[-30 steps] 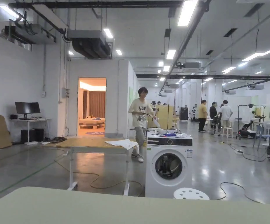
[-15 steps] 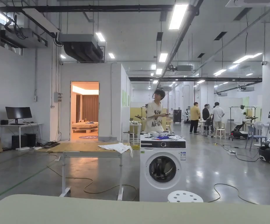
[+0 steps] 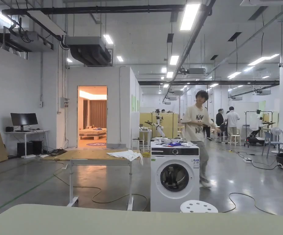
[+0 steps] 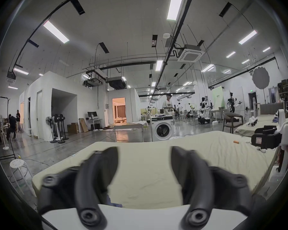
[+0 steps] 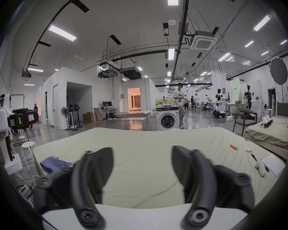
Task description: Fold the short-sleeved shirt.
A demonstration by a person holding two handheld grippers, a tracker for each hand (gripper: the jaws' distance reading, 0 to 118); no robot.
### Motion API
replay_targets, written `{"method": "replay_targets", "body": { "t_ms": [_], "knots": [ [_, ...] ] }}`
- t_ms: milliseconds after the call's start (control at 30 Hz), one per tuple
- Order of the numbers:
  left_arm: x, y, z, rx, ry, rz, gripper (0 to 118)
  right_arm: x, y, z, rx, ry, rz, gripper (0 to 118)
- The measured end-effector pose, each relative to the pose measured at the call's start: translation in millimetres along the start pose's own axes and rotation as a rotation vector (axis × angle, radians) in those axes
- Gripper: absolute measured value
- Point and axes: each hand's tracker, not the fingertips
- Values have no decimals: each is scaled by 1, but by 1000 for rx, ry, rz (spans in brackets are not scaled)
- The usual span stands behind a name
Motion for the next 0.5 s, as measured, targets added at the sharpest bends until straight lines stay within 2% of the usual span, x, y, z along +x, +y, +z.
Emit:
{"method": "replay_targets", "body": {
  "t_ms": [100,133,200,300,500],
  "knots": [
    [6,6,-1,12,13,7,112,0,2,2,26,-11,20,108],
    [5,6,-1,14,15,13,117,0,2,2,34,-11,18,112],
    [9,11,-1,27,37,25,118,3,3,2,42,-3,-3,118],
    [8,14,-1,31,47,34,118,8,2,-2,24,12,-37,118],
    [-1,17,-5,1,54,90,118,7,-1,-9,-27,-27,-10,118]
  ]
}}
